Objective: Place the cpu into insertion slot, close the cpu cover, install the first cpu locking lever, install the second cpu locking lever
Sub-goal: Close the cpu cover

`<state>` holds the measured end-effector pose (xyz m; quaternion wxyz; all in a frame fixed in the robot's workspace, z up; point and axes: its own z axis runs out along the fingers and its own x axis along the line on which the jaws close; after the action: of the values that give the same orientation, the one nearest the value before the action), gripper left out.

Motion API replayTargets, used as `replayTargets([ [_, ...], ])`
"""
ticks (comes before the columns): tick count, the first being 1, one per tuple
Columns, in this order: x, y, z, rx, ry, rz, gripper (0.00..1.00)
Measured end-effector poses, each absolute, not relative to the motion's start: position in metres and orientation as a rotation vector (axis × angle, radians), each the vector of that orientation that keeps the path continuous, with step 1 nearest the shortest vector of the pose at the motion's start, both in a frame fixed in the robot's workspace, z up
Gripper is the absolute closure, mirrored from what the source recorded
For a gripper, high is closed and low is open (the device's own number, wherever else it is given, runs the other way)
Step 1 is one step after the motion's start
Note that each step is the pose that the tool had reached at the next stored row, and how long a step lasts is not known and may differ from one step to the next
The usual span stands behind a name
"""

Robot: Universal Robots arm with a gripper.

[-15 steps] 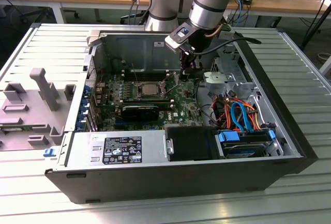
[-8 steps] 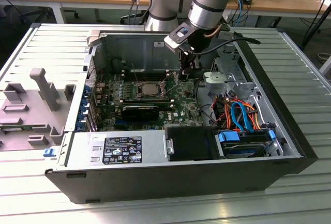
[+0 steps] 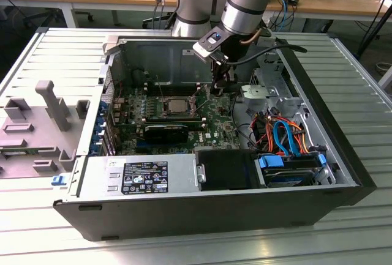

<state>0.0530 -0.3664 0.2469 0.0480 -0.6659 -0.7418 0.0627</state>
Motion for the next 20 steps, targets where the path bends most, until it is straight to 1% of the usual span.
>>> replayTargets([
  [20,0.0494,-0.3666,0.2468,-2.031,-2.262,0.191,0.89],
])
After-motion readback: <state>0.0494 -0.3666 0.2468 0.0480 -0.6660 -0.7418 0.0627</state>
